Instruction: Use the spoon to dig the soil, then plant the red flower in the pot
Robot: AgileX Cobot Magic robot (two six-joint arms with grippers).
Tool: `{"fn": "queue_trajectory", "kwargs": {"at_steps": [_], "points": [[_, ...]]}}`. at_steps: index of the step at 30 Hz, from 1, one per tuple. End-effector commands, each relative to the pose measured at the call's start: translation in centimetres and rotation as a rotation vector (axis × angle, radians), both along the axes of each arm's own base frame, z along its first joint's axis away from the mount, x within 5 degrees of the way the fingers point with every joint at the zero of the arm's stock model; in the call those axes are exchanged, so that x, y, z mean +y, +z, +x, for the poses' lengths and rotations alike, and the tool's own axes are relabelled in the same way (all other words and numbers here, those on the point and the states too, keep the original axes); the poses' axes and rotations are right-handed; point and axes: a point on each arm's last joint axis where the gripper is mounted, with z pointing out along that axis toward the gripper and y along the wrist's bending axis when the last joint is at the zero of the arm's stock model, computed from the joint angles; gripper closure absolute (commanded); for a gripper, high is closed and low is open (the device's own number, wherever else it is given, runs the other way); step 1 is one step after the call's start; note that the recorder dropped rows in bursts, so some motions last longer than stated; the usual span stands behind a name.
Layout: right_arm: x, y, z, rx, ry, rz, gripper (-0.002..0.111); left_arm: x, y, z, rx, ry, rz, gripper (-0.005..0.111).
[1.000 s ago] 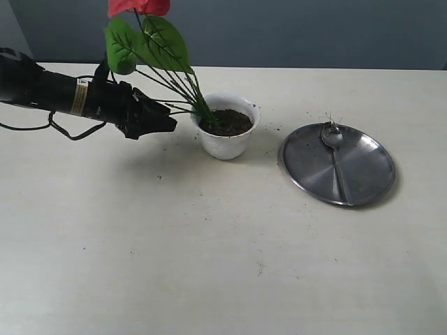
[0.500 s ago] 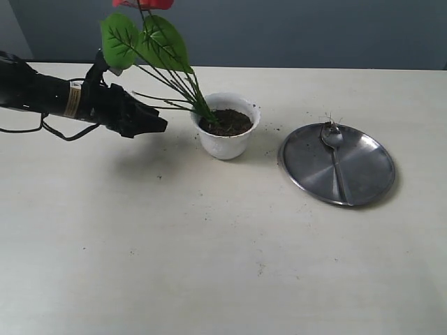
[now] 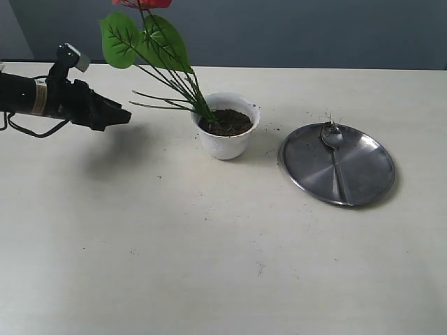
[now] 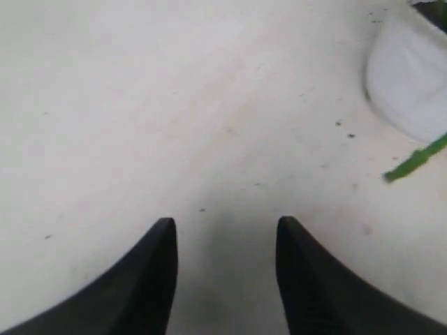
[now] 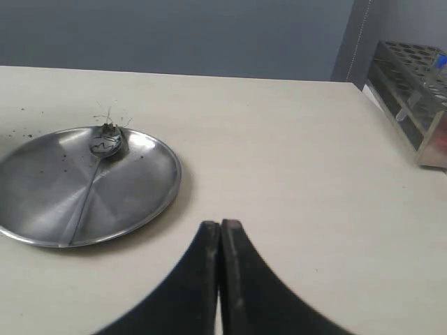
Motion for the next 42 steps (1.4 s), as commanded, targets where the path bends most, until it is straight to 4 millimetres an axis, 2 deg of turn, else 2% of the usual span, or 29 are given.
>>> {"fn": "queue_trajectory", "kwargs": {"at_steps": [1, 5, 11, 18, 23, 32, 36, 42], "points": [[0.0, -0.1, 0.0, -0.009, -0.003, -0.006, 0.108, 1.7, 0.2, 0.3, -0.016, 0.112, 0.103, 0.075], [0.0, -0.1, 0.0, -0.009, -0.003, -0.006, 0.108, 2.9, 1.8, 0.8, -0.057, 0.218, 0.211, 0.087], [0.0, -0.1, 0.0, -0.009, -0.003, -0.006, 0.108, 4.1, 6.1, 1.4, -0.137, 0.446, 0.175, 0.106], [0.0, -0.1, 0.0, -0.009, -0.003, -0.006, 0.108, 3.9, 12.0, 0.9, -0.239, 0.558, 0.091, 0.106], [0.0, -0.1, 0.0, -0.009, -0.003, -0.006, 0.108, 3.1, 16.6, -0.5, -0.308, 0.628, 0.082, 0.106], [0.0, -0.1, 0.0, -0.009, -0.003, -0.006, 0.108, -0.2, 22.8, -4.2, -0.403, 0.649, 0.012, 0.106], [0.0, -0.1, 0.0, -0.009, -0.003, -0.006, 0.108, -0.7, 23.3, -5.8, -0.403, 0.637, -0.003, 0.106], [0.0, -0.1, 0.0, -0.009, -0.003, -0.006, 0.108, -1.0, 21.0, -7.3, -0.282, 0.668, -0.036, 0.106]]}}
